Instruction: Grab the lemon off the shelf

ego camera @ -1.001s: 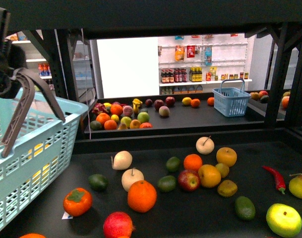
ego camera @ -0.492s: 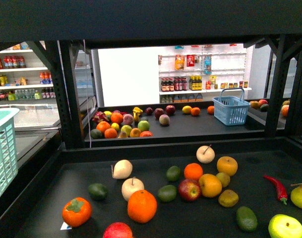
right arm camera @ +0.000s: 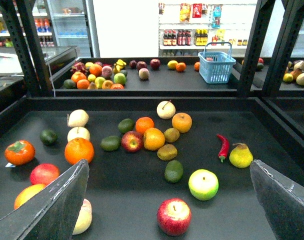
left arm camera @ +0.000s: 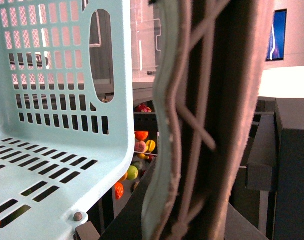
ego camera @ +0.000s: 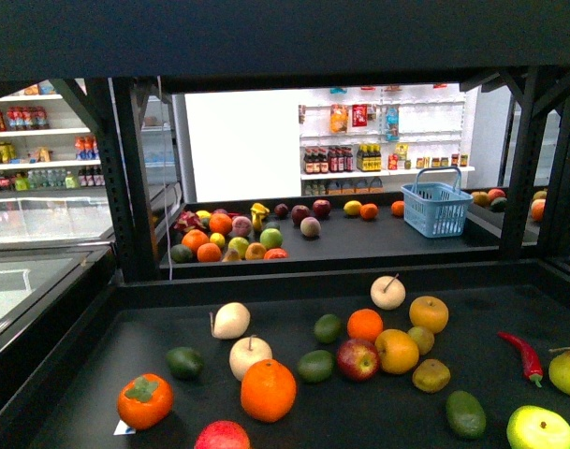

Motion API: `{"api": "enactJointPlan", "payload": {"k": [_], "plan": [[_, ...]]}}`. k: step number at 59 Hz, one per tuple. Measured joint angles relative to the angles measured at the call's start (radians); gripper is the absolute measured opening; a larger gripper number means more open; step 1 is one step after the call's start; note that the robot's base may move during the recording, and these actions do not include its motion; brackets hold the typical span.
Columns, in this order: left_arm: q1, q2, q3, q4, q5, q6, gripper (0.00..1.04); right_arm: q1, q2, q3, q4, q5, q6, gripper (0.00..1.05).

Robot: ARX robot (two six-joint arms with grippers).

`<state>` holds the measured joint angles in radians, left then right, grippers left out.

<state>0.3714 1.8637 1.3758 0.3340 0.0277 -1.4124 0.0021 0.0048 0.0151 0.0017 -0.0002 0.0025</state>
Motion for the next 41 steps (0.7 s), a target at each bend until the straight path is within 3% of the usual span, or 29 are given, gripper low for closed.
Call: {"api": "enactJointPlan", "payload": {"k": [35, 41], "plan": [[0.049, 0.029, -0.004, -0.018, 0.076, 0.045, 0.14, 0.0, 0.0, 0.0, 0.0, 0.0, 0.0, 0.97], [0.05, 0.03, -0.005, -0.029, 0.079, 0.087, 0.29, 0.0, 0.0, 0.0, 0.0, 0.0, 0.0, 0.97]]}}
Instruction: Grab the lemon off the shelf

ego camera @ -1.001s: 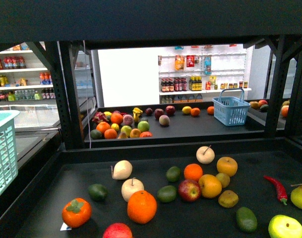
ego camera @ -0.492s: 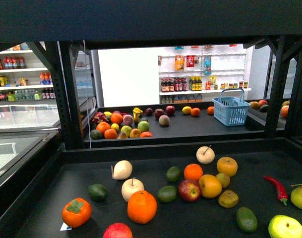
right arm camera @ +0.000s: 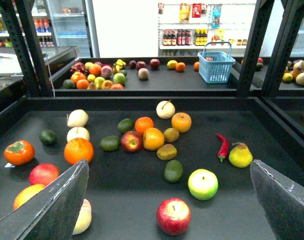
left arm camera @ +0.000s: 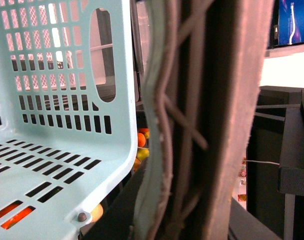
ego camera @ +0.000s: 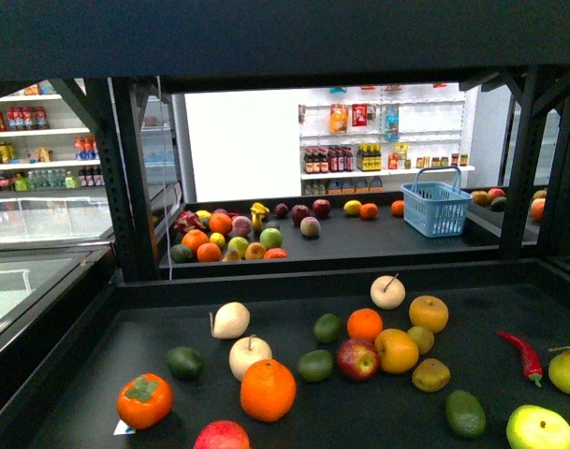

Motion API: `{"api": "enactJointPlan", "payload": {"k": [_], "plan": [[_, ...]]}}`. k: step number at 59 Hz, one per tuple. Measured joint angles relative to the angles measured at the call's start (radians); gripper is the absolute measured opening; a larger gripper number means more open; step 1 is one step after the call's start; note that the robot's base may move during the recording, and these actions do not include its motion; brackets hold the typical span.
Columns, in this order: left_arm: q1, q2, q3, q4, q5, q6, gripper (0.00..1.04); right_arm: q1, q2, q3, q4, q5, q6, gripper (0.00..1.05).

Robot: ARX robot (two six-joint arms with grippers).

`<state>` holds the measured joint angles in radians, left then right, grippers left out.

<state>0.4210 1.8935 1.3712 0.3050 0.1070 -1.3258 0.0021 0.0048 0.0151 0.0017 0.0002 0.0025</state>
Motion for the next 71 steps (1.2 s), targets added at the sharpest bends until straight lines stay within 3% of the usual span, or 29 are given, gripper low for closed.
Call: {"api": "enactJointPlan", "payload": {"k": [24, 71], "plan": [[0.033, -0.003, -0.004, -0.001, 0.025, 0.024, 0.98, 0.0, 0.0, 0.0, 0.0, 0.0, 0.0, 0.97], [0.074, -0.088, -0.037, -0.006, 0.089, 0.08, 0.97, 0.0, 0.0, 0.0, 0.0, 0.0, 0.0, 0.97]]}}
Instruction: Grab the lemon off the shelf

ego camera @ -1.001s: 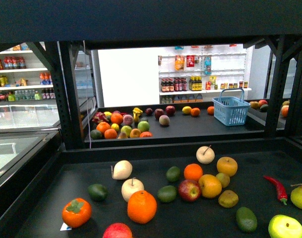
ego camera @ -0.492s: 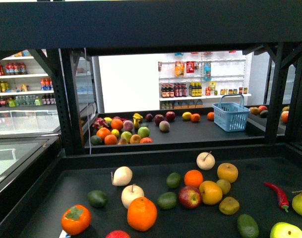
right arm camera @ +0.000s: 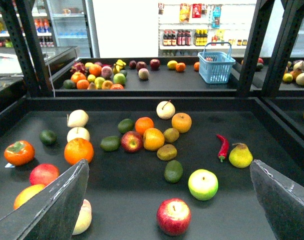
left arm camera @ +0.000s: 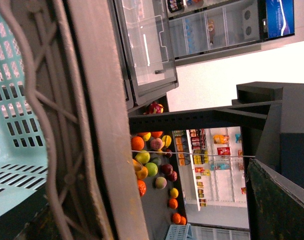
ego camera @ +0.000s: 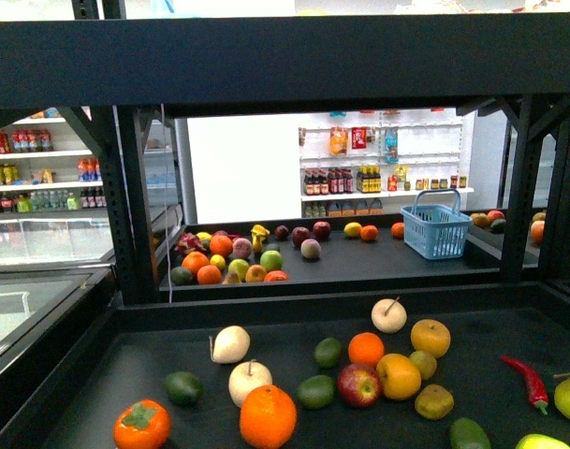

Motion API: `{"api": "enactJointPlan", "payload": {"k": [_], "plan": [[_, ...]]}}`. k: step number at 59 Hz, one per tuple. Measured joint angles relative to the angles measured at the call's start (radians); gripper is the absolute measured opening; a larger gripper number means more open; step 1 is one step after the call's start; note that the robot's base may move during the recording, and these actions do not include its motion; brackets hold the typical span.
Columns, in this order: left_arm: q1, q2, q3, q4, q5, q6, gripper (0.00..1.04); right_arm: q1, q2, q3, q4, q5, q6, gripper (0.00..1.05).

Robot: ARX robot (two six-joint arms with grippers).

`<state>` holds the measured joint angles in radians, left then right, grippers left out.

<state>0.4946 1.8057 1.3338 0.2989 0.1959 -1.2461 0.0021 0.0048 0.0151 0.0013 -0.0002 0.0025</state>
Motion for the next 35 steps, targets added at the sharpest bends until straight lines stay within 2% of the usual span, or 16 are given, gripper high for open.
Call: {"api": "enactJointPlan", "payload": {"k": [13, 19, 30, 35], "plan": [[0.0, -0.096, -0.053, -0.142, 0.006, 0.049, 0.97, 0.0, 0.0, 0.0, 0.0, 0.0, 0.0, 0.97], [0.005, -0.135, -0.101, -0.237, -0.031, 0.084, 0.97, 0.0, 0.0, 0.0, 0.0, 0.0, 0.0, 0.97], [0.02, -0.239, -0.167, -0.304, -0.095, 0.164, 0.97, 0.0, 0.0, 0.0, 0.0, 0.0, 0.0, 0.97], [0.011, -0.333, -0.192, -0.315, -0.146, 0.253, 0.97, 0.0, 0.0, 0.0, 0.0, 0.0, 0.0, 0.97]]}}
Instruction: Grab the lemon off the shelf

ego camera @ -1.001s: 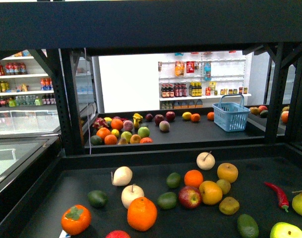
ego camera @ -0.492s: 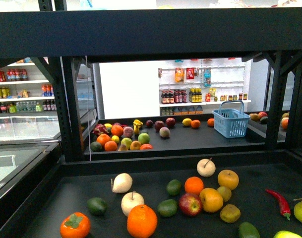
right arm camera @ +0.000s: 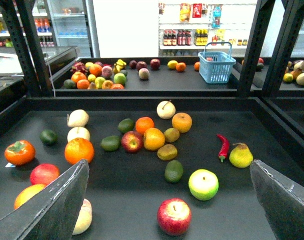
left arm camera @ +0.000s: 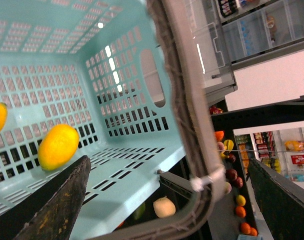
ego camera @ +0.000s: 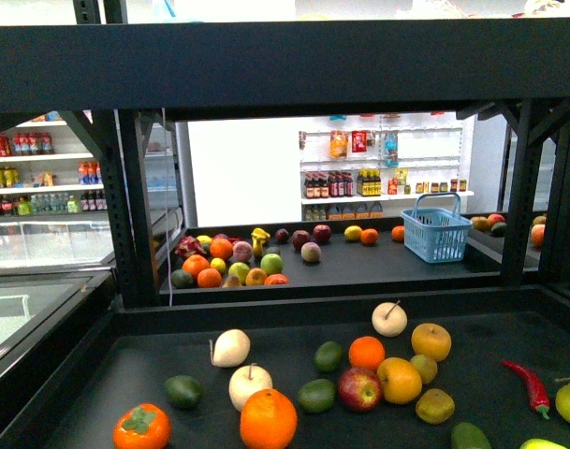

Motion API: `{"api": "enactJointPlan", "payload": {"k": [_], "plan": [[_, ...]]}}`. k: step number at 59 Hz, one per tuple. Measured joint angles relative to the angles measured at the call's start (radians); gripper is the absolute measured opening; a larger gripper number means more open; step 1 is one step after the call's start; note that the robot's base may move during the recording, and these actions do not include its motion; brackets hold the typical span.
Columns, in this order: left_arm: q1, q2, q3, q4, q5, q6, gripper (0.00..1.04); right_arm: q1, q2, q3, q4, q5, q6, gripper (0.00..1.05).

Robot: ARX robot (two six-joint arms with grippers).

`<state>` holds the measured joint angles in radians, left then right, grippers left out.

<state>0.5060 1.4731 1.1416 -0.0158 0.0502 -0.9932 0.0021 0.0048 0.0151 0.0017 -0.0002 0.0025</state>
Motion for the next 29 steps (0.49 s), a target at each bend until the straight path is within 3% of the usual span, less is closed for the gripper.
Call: {"api": "enactJointPlan", "payload": {"k": [7, 14, 26, 29], "plan": [[-0.051, -0.164, -0.063, -0.024, -0.062, 0.136, 0.97, 0.0, 0.0, 0.0, 0.0, 0.0, 0.0, 0.97], [-0.155, -0.345, -0.182, -0.04, -0.162, 0.308, 0.97, 0.0, 0.0, 0.0, 0.0, 0.0, 0.0, 0.97], [-0.414, -0.632, -0.438, -0.051, -0.369, 0.521, 0.97, 0.0, 0.0, 0.0, 0.0, 0.0, 0.0, 0.97], [-0.473, -0.689, -0.496, -0.029, -0.369, 0.585, 0.95, 0.0, 0.0, 0.0, 0.0, 0.0, 0.0, 0.97]]}}
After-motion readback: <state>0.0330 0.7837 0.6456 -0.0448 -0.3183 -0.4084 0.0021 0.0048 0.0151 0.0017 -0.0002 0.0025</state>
